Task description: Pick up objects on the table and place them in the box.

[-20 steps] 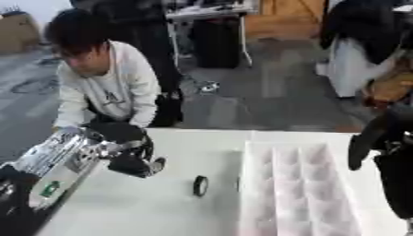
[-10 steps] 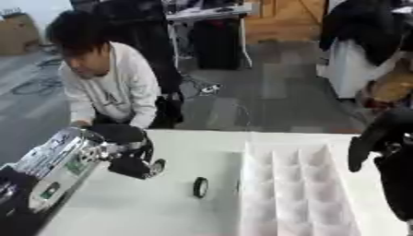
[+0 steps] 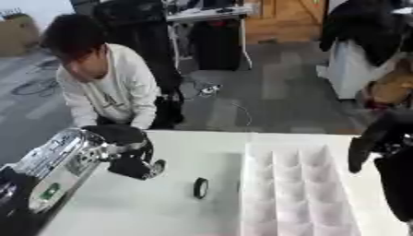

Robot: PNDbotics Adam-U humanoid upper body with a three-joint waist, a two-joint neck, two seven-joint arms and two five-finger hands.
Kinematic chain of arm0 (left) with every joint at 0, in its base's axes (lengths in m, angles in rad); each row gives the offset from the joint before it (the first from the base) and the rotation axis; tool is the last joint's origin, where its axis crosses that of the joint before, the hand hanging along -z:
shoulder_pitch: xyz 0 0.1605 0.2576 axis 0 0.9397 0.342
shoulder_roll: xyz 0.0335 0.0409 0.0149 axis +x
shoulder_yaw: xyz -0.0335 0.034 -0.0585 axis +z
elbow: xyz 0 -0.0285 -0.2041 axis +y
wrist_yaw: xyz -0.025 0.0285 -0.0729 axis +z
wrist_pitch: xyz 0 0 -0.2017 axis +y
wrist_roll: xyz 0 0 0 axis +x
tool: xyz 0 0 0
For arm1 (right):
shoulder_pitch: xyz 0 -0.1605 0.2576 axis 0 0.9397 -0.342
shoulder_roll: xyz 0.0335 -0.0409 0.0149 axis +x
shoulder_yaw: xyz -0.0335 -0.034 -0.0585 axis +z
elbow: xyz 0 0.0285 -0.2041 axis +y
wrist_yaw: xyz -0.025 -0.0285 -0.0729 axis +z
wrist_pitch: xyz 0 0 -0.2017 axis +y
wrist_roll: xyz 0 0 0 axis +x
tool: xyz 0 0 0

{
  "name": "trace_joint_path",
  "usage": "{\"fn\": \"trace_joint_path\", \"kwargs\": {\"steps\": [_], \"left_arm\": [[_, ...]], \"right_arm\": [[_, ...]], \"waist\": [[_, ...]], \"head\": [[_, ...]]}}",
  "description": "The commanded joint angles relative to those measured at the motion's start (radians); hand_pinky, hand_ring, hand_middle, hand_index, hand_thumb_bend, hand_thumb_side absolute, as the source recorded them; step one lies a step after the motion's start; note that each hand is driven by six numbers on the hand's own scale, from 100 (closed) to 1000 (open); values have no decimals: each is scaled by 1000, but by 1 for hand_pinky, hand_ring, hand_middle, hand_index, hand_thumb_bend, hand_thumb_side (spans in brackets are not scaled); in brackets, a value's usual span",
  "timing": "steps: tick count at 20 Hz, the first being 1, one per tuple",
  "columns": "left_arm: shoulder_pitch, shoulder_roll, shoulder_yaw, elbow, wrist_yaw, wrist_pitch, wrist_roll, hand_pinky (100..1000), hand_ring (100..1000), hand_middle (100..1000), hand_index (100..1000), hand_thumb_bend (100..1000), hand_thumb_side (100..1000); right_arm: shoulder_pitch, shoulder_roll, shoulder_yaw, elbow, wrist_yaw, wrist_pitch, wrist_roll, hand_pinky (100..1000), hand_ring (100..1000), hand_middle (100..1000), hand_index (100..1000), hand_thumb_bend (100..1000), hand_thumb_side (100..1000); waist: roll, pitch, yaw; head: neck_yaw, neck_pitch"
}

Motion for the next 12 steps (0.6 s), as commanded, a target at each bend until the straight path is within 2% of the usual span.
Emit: {"fn": "trace_joint_path", "kwargs": {"steps": [1,9,12], "left_arm": [[-17,28,18,-18,-4,1,0,110,389,439,636,650,962],[-22,23,24,-12,-2,4,-7,107,387,439,639,642,963],[-48,6,5,33,-7,-4,-50,114,390,440,643,649,969]], "right_arm": [[-10,0,1,-11,-4,1,4,297,417,525,735,100,895],[-9,0,1,-11,-4,1,4,297,417,524,734,100,895],[-6,3,3,-10,-6,2,5,297,417,524,734,100,895]], "waist": [[0,-19,2],[1,-19,1],[2,-20,0]], "head": [[13,-11],[14,-12],[19,-11]]}}
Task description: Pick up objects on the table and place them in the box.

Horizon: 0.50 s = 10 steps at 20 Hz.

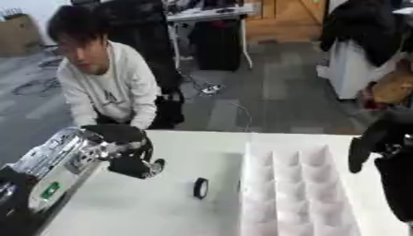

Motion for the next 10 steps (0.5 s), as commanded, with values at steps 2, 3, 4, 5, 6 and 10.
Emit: {"fn": "trace_joint_path", "kwargs": {"steps": [2,3,4,5,6,10], "left_arm": [[-56,-7,-14,65,-12,-17,-64,122,395,443,647,665,972],[-74,-18,-27,97,-23,-24,-82,130,400,447,653,674,972],[-93,-31,-41,134,-38,-33,-93,136,404,448,654,681,972],[-112,-44,-55,175,-54,-44,-98,139,406,448,655,686,970],[-131,-58,-65,214,-71,-54,-101,142,408,448,654,683,966],[-184,-105,-74,329,-130,-97,-103,144,408,445,652,684,965]], "right_arm": [[-5,4,4,-9,-7,3,5,296,416,524,734,100,894],[-5,5,5,-9,-8,3,6,296,416,524,733,100,894],[-5,7,6,-8,-9,4,7,296,416,524,733,100,894],[-4,8,7,-8,-10,4,8,296,416,524,733,100,894],[-4,9,8,-7,-11,5,9,296,416,523,733,100,894],[-1,12,10,-5,-14,6,12,296,415,523,733,100,894]], "waist": [[1,-21,0],[1,-22,-1],[1,-22,-2],[2,-23,-3],[2,-23,-4],[5,-24,-6]], "head": [[19,-9],[21,-6],[23,-1],[26,5],[29,14],[33,42]]}}
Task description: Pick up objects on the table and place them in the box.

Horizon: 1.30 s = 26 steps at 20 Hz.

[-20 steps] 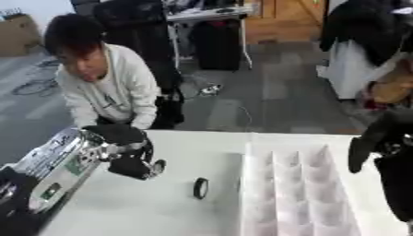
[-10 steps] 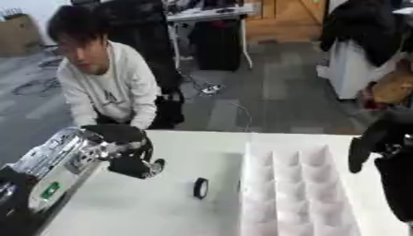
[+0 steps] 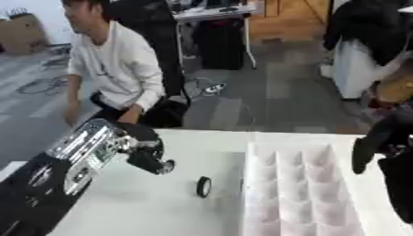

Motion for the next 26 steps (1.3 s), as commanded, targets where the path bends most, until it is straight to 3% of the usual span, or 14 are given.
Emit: {"fn": "trace_joint_path", "kwargs": {"steps": [1,7,19,26], "left_arm": [[-44,-14,4,73,-46,-31,-2,145,408,445,652,685,966],[-68,-60,19,176,-101,-65,21,150,411,446,653,690,968],[-92,-121,31,265,-116,-114,22,186,428,478,691,942,1000],[-104,-145,30,290,-131,-119,15,209,440,500,708,1000,1000]], "right_arm": [[-3,4,3,-8,-6,0,6,297,415,523,733,100,894],[-2,9,6,-7,-14,1,8,298,415,523,733,100,894],[-1,14,8,-1,-24,5,18,296,416,523,736,100,895],[0,17,8,-1,-28,6,21,298,416,523,736,100,896]], "waist": [[1,-20,-2],[7,-18,-9],[6,-22,-13],[7,-21,-18]], "head": [[15,17],[14,25],[12,14],[20,11]]}}
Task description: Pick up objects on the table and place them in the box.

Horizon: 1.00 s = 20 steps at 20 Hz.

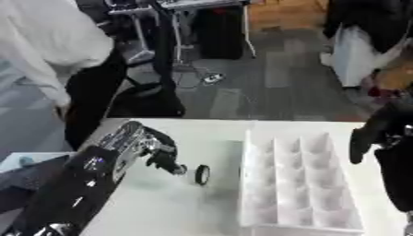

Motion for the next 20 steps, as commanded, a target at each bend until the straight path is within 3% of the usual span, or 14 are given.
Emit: {"fn": "trace_joint_path", "kwargs": {"steps": [1,12,20], "left_arm": [[-31,5,15,12,-18,-6,0,214,443,505,712,1000,1000],[-49,-41,49,124,-185,-10,21,316,492,561,757,1000,1000],[-55,-65,64,135,-114,-24,61,301,478,562,768,1000,1000]], "right_arm": [[-7,7,1,-10,-4,0,5,298,416,523,736,100,896],[-13,9,6,-10,-12,3,14,296,416,522,736,100,896],[-19,12,8,-11,-15,5,19,296,416,522,736,100,896]], "waist": [[-1,-19,-2],[2,-12,-12],[-1,-7,-18]], "head": [[16,-14],[26,-15],[27,-24]]}}
